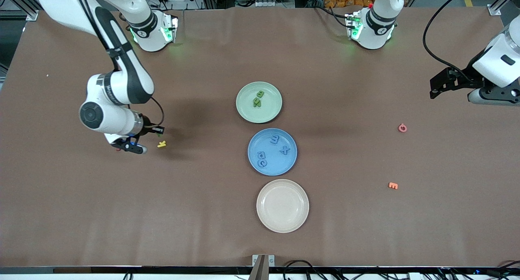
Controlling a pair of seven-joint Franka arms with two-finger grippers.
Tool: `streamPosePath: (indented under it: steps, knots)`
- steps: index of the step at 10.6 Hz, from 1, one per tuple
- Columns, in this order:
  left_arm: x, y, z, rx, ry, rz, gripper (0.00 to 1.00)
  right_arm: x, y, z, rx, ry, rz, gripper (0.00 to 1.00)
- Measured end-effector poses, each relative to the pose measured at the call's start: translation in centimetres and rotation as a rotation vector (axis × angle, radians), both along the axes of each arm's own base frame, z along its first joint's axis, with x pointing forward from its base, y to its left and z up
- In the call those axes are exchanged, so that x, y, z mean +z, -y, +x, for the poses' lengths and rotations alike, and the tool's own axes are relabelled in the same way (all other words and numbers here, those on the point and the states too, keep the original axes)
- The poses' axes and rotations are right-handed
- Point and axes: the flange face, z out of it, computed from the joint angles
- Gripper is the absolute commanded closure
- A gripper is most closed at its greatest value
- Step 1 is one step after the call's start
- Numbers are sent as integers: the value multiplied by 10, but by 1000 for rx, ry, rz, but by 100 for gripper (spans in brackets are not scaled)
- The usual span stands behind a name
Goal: Sort letters by color into matching plates
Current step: 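Carry the green b over the green plate with the right gripper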
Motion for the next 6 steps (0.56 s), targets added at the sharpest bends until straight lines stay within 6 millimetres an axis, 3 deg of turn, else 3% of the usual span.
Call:
streamPosePath:
  steps: [3,6]
  knots:
    - [1,0,0,-1,2,0,0,15,-74,-8,-78,8,-3,100]
    - [2,1,0,-1,3,-1,0,22,-124,-21,-115,22,-1,100]
